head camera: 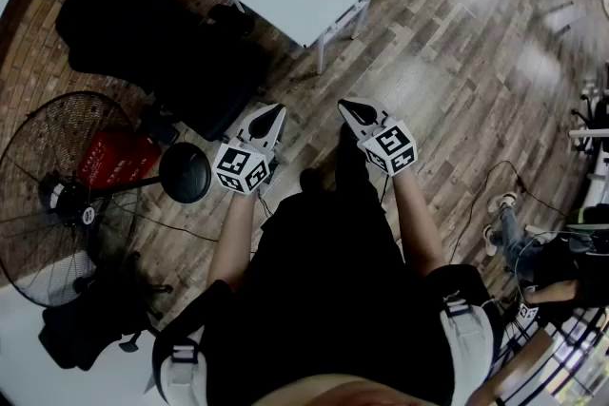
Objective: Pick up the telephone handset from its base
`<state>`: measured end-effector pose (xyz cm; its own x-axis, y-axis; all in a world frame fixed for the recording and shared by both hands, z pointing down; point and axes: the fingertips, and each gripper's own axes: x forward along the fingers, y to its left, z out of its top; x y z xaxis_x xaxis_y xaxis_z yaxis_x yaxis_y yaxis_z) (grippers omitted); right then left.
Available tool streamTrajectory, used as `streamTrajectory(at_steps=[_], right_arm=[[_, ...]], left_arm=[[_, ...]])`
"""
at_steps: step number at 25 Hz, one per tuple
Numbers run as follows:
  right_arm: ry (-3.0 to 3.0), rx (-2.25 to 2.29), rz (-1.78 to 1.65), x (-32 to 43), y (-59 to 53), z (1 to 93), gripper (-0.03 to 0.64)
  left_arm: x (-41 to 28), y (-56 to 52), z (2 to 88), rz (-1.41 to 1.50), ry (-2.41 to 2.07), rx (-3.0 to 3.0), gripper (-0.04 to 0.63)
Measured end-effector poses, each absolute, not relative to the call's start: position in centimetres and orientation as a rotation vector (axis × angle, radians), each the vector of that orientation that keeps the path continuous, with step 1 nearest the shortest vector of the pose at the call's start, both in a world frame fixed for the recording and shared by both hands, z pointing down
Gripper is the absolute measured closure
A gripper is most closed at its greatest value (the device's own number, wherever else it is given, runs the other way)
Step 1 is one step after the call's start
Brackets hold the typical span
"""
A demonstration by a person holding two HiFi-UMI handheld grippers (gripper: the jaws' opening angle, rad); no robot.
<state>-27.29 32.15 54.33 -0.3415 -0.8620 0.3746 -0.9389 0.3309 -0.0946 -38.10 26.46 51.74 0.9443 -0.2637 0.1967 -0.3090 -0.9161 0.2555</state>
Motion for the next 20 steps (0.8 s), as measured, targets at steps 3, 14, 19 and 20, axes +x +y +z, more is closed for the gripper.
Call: streamTrajectory(at_steps=[3, 14, 19, 20], right_arm=[[-2.333, 1.633, 0.433, -28.1, 33.4, 54.5, 0.621], [-2.317, 1.621, 0.420, -29.4, 33.9, 54.3, 0.621], [-2.348, 1.590, 0.440, -28.7, 33.0, 54.1, 0.621], [-2.344, 1.590, 0.442, -28.3, 32.8, 54.2, 0.621]], left_arm=[[-39.3, 27.7, 51.7, 0.233, -0.420, 2.816, 0.575], [-41.2, 27.8, 51.4, 0.232, -0.421, 2.819, 0.575], [-39.9, 26.6, 51.6, 0.234, -0.416, 2.812, 0.575], [-39.5, 26.3, 51.7, 0.235, -0.416, 2.810, 0.575]])
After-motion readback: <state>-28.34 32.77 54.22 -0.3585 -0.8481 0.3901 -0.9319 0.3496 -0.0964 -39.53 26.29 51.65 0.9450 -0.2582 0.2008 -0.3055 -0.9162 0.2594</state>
